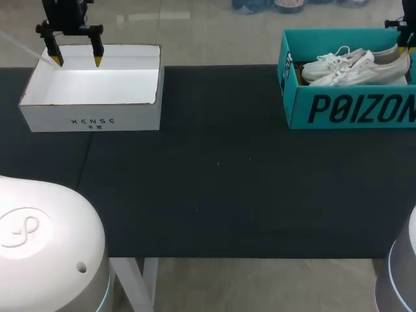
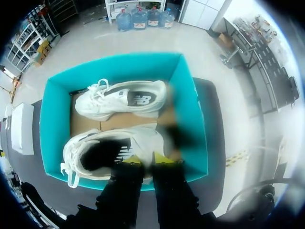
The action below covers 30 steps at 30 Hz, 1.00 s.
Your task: Take the shoe out of the shoebox, open the shoe tongue, remove and reinsert the insole, then place the shoe into the shoebox
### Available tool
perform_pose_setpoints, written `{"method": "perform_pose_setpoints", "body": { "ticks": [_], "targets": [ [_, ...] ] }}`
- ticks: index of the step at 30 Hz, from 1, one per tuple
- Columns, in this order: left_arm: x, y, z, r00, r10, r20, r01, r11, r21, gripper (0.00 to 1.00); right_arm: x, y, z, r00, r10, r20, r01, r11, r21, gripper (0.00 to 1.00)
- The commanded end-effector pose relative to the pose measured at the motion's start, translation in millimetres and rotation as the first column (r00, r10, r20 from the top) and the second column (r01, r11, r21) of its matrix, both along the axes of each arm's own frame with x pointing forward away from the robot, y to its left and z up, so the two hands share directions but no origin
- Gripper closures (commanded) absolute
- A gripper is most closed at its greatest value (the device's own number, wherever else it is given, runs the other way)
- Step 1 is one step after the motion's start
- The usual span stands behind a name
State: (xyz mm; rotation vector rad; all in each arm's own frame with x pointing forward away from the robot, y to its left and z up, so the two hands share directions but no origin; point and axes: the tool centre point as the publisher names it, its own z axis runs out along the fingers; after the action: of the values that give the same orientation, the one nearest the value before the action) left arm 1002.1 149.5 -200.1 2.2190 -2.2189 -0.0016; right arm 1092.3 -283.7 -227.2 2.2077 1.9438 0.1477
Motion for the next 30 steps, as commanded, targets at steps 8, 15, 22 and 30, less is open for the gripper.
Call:
{"method": "perform_pose_setpoints", "body": {
  "ticks": [8,15,22,30],
  "targets": [
    [-0.6,0.1,0.0,1.000,0.000,0.000,0.000,1.000,0.001,0.00,-18.1,14.9,75.4,0.995,-0.024,0.101,0.022,1.000,0.020,1.00],
    [-0.6,0.1,0.0,1.000,0.000,0.000,0.000,1.000,0.001,0.00,-34.6,22.2,118.0,0.988,-0.027,0.152,0.021,0.999,0.040,1.00],
    [-0.6,0.1,0.0,1.000,0.000,0.000,0.000,1.000,0.001,0.00,-62.3,32.1,151.6,0.980,-0.047,0.194,0.033,0.997,0.074,1.00],
    [-0.6,0.1,0.0,1.000,0.000,0.000,0.000,1.000,0.001,0.00,-121.4,65.3,175.6,0.970,-0.087,0.229,0.064,0.992,0.107,1.00]
  ]
}}
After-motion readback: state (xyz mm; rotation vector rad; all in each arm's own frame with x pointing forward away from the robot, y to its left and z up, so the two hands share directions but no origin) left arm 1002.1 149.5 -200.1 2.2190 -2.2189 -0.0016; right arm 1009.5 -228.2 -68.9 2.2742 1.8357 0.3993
